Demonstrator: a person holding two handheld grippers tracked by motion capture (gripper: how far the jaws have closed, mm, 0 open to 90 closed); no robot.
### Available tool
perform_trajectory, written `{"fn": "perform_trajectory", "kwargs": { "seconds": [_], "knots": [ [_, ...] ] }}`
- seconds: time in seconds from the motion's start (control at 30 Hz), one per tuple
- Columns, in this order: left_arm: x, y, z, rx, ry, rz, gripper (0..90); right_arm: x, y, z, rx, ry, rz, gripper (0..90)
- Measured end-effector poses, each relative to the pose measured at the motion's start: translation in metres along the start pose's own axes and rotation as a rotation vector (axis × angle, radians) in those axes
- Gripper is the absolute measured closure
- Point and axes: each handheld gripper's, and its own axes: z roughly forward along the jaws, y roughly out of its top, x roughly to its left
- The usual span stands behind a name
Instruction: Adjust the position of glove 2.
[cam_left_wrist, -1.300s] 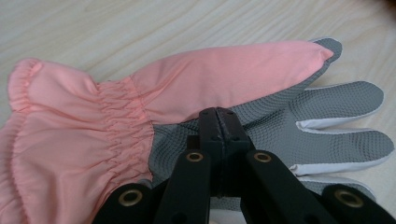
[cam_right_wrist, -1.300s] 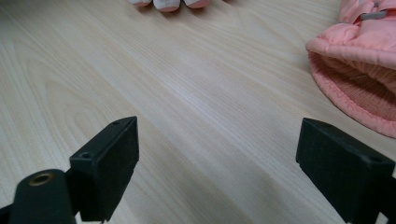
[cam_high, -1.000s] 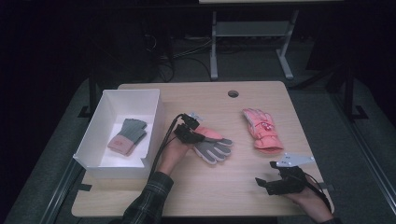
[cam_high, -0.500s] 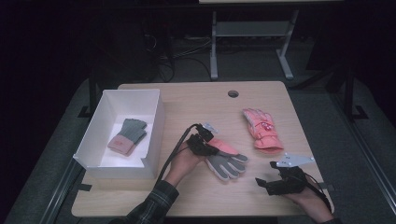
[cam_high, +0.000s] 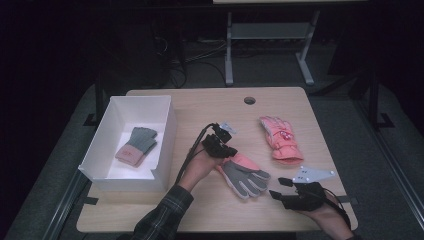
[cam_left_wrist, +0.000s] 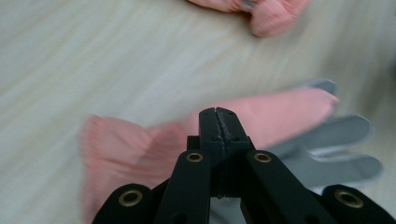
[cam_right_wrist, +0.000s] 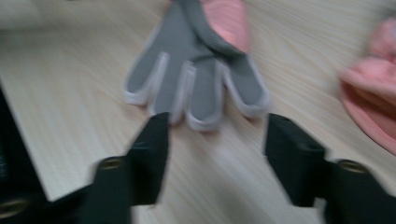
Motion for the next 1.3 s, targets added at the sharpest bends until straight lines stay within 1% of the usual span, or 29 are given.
{"fn": "perform_trajectory", "kwargs": {
  "seconds": [0.03,0.07,0.1,0.13,0.17,0.2,0.23,0.27,0.33,0.37,0.43,0.47,0.57,0.6,0.7,0.8,0.9,0.97,1.03,1.13,1.2,1.27,1.3],
  "knots": [
    [0.004,0.002,0.003,0.0,0.005,-0.006,89.8,0.004,0.002,0.002,-0.001,0.016,-0.012,61.3],
    [0.008,0.005,0.005,0.017,0.01,0.007,89.7,0.007,0.004,0.005,-0.007,0.028,-0.016,66.6],
    [0.011,0.007,0.007,0.021,0.016,0.006,89.8,0.01,0.007,0.009,-0.004,0.048,-0.021,72.2],
    [0.013,0.008,0.009,0.027,0.018,0.009,89.8,0.013,0.009,0.013,0.001,0.074,-0.032,76.5],
    [0.017,0.01,0.012,0.044,0.019,0.019,89.8,0.016,0.011,0.016,0.001,0.089,-0.041,81.1],
    [0.017,0.011,0.015,0.042,0.022,0.007,89.8,0.021,0.014,0.022,0.006,0.122,-0.048,86.0],
    [0.02,0.011,0.019,0.055,0.024,0.011,89.8,0.024,0.016,0.025,0.014,0.144,-0.055,89.2],
    [0.021,0.011,0.022,0.063,0.023,0.006,89.8,0.03,0.018,0.031,0.031,0.17,-0.064,90.0],
    [0.023,0.011,0.029,0.084,0.038,0.004,89.8,0.038,0.022,0.041,0.053,0.206,-0.091,90.0],
    [0.024,0.01,0.03,0.092,0.039,0.007,89.8,0.042,0.023,0.046,0.061,0.212,-0.106,90.0],
    [0.025,0.009,0.034,0.096,0.041,-0.009,89.8,0.048,0.026,0.054,0.076,0.226,-0.119,90.0],
    [0.025,0.009,0.035,0.106,0.045,-0.009,89.8,0.051,0.027,0.058,0.079,0.233,-0.128,90.0],
    [0.027,0.009,0.035,0.117,0.045,-0.003,89.8,0.055,0.031,0.069,0.095,0.232,-0.146,90.0],
    [0.026,0.008,0.035,0.112,0.046,-0.01,89.8,0.055,0.031,0.07,0.098,0.229,-0.147,90.0],
    [0.025,0.007,0.033,0.132,0.047,0.001,89.8,0.054,0.031,0.071,0.105,0.21,-0.15,90.0],
    [0.025,0.004,0.031,0.139,0.048,0.008,89.8,0.047,0.031,0.069,0.102,0.189,-0.134,90.0],
    [0.024,0.0,0.027,0.136,0.048,-0.008,89.8,0.04,0.03,0.066,0.104,0.176,-0.125,90.0],
    [0.023,-0.004,0.023,0.153,0.055,-0.008,89.8,0.036,0.029,0.065,0.108,0.17,-0.116,90.0],
    [0.021,-0.008,0.019,0.15,0.056,-0.015,89.8,0.033,0.028,0.065,0.112,0.159,-0.118,90.0],
    [0.019,-0.015,0.012,0.156,0.043,-0.017,89.8,0.029,0.027,0.063,0.108,0.151,-0.113,90.0],
    [0.016,-0.021,0.008,0.139,0.037,-0.026,89.7,0.026,0.027,0.062,0.11,0.145,-0.106,90.0],
    [0.014,-0.026,0.003,0.138,0.027,-0.023,89.7,0.024,0.028,0.061,0.113,0.132,-0.105,90.0],
    [0.013,-0.029,0.002,0.128,0.022,-0.024,89.7,0.023,0.028,0.061,0.114,0.13,-0.103,90.0]
  ]
}}
